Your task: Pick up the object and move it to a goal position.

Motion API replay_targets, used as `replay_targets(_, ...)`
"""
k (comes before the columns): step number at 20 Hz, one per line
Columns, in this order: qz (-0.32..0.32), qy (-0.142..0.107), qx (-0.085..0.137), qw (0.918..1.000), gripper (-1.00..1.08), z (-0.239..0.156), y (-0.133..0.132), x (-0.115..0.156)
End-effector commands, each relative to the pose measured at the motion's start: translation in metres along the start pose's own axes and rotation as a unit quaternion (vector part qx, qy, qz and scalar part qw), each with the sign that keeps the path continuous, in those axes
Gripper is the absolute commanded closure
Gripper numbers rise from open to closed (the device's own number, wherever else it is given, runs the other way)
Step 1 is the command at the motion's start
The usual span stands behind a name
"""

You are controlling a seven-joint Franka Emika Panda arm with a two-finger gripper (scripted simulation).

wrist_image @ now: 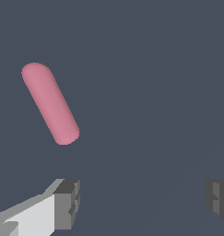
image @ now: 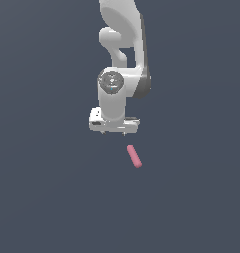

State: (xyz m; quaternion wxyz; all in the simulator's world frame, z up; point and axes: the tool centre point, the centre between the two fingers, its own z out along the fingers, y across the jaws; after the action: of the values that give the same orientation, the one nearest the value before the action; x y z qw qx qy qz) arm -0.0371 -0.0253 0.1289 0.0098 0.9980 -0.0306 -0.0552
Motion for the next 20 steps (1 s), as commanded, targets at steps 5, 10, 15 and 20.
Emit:
replay_targets(5, -0.01, 0.002, -0.001, 0.9999, -0.92, 0.002, -0.004, 0.003)
replay_targets(10, -0.051, 0.012, -0.003, 0.9986, -0.92, 0.012, -0.022, 0.016)
replay_targets(15, -0.121, 0.031, -0.004, 0.9921, -0.92, 0.029, -0.056, 0.037)
replay_targets(20, -0.181, 0.047, -0.002, 0.9824, -0.92, 0.044, -0.087, 0.052)
